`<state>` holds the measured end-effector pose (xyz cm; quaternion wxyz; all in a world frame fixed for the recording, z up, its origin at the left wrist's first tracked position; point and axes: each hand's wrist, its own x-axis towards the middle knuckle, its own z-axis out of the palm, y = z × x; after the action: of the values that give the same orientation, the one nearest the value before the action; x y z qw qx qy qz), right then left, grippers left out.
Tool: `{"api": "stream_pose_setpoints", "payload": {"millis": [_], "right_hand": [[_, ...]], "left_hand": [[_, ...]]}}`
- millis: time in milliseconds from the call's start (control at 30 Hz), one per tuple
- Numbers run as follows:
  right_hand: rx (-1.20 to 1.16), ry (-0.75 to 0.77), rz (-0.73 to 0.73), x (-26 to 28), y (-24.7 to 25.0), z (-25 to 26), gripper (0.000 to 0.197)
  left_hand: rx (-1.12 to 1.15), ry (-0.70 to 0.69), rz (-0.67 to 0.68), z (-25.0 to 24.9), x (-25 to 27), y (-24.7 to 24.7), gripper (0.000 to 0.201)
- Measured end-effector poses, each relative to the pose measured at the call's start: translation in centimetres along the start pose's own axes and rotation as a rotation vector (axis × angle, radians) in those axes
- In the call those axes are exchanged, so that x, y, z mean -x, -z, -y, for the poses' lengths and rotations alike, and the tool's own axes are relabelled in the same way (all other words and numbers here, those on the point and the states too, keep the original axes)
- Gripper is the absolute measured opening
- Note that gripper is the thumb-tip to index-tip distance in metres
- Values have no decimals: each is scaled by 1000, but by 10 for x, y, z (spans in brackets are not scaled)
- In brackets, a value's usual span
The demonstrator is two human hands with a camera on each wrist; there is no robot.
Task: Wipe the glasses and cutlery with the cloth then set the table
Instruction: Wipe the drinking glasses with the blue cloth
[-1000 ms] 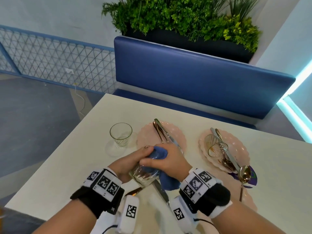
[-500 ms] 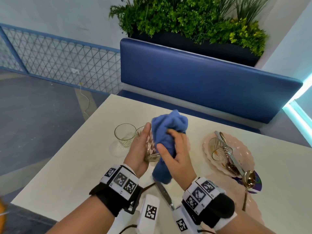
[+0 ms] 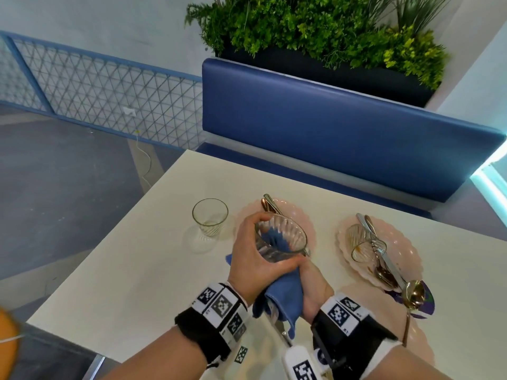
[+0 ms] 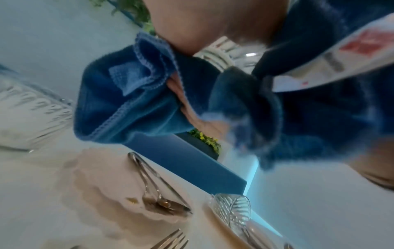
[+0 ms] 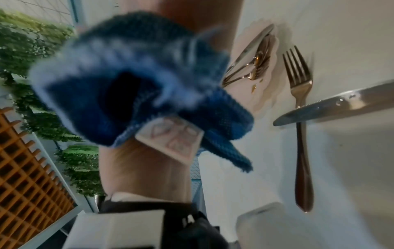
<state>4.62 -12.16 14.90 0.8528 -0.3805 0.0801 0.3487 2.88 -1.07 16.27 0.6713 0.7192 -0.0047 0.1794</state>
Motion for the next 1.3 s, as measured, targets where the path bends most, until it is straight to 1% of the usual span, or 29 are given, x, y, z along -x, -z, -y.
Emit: {"api": "stream_pose_setpoints", "payload": {"millis": [100,133,167,233,267,300,333,367,433,467,500,533,567,600,633,700,767,833,867,900,933,967,1000,1033,1100,1167,1233,1267,1300], "right_hand": [[17,-74,-139,-5,16,-6,53],[22,-86,-172,-3,20,-1,55],[64,-63,-215,1,24,9,51],[122,16,-248,10,30,35,39],[42,50,-198,17,30,47,44],[-9,91,-138,21,37,60,56],[-24,153,-124,21,44,67,70],[7,184,-126,25,40,74,73],[197,405,-215,35,32,88,50],[236,437,-279,35,32,91,54],[190,345,-315,34,34,90,55],[102,342,-337,37,33,94,48],[93,383,-326,41,29,94,40],[60,381,-292,43,30,94,39],[64,378,-296,42,33,94,40],[122,382,-362,39,39,94,37],[77,360,-322,41,41,95,36],[43,336,-228,44,39,95,41],[41,334,-209,44,41,95,44],[31,338,-187,45,41,97,42],[35,348,-183,45,44,97,40],[40,353,-193,47,44,98,41],[45,349,-180,47,44,100,43],[66,344,-167,47,48,101,48],[170,385,-226,49,48,99,62],[246,437,-300,49,47,98,68],[245,454,-285,50,45,97,55],[232,468,-321,50,46,97,49],[214,481,-404,51,49,99,47]], "left_hand": [[-37,125,-152,24,-16,18,73],[-94,161,-204,36,-22,29,75],[-166,206,-225,51,-27,41,81],[-277,326,-183,75,-30,64,95],[-315,368,-141,84,-30,73,100],[-346,387,-101,89,-29,80,104],[-371,389,-73,92,-27,85,104],[-382,376,-63,95,-26,88,101],[-384,342,-101,99,-25,90,94],[-371,326,-138,102,-25,91,91],[-358,315,-171,104,-25,90,87],[-351,307,-191,105,-25,89,82],[-356,308,-200,106,-25,89,80],[-363,317,-200,107,-26,88,80],[-364,325,-201,109,-26,88,83],[-351,332,-212,112,-29,89,93],[-343,345,-216,113,-34,91,100],[-368,373,-191,112,-42,94,104],[-409,391,-174,110,-46,95,107],[-482,395,-165,107,-49,95,112],[-579,367,-164,103,-51,94,116],[-676,300,-174,97,-53,92,116],[-753,199,-187,91,-55,87,109],[-797,93,-189,85,-58,78,96],[-840,-78,-141,71,-67,53,63],[-898,-146,-1,64,-85,23,37],[-996,-115,214,72,-105,-7,28],[-1055,-80,329,79,-114,-20,28],[-1116,-55,433,86,-123,-32,28]]}}
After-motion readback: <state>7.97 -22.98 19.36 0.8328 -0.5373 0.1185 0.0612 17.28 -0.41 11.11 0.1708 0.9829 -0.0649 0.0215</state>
